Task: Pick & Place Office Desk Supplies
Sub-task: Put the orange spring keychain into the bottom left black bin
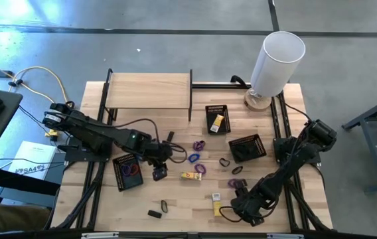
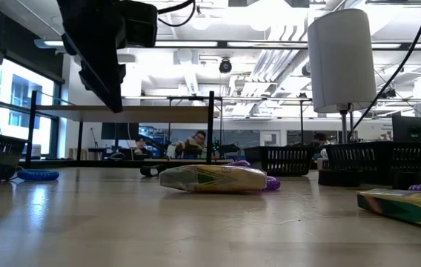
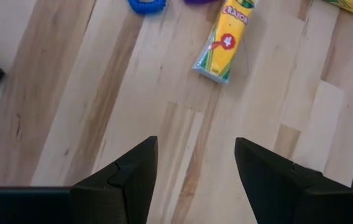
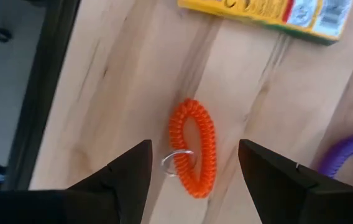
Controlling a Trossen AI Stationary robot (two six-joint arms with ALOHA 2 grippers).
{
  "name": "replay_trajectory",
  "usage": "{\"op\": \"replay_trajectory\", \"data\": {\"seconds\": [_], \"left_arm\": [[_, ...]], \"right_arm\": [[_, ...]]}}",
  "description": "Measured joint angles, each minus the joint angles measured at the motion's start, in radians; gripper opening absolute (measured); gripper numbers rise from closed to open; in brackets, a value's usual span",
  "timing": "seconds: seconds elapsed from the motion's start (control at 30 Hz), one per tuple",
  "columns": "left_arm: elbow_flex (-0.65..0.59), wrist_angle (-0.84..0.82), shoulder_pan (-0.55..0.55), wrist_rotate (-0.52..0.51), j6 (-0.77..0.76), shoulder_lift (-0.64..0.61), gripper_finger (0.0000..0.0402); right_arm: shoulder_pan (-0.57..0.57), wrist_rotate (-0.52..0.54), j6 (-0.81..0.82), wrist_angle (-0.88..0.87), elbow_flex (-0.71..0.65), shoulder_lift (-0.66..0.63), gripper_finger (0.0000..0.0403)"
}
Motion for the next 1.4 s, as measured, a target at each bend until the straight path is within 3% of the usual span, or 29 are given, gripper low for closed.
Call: {"op": "replay_trajectory", "data": {"seconds": [0.27, 0.4, 0.6, 1.0, 1.17, 1.4], "left_arm": [[0.0, -0.001, -0.016, -0.005, -0.041, 0.0, 0.0207], [0.0, 0.0, -0.038, -0.035, -0.056, 0.0, 0.0207], [0.0, 0.001, -0.062, -0.082, -0.088, 0.0, 0.0207], [0.0, 0.0, -0.087, -0.129, -0.149, 0.0, 0.0207], [0.0, 0.0, -0.087, -0.132, -0.159, 0.0, 0.0207], [0.0, 0.001, -0.087, -0.161, -0.175, 0.0, 0.0207]], "right_arm": [[-0.001, 0.016, 0.002, 0.022, -0.045, 0.0, 0.0228], [0.006, -0.024, 0.004, 0.034, -0.054, 0.0, 0.0228], [0.028, 0.002, -0.053, 0.041, -0.055, 0.003, 0.0228], [0.027, 0.004, -0.067, 0.05, -0.049, 0.102, 0.0221], [0.018, 0.004, -0.059, 0.05, -0.05, 0.103, 0.0169], [0.016, -0.021, 0.012, 0.06, -0.052, 0.097, 0.0036]]}}
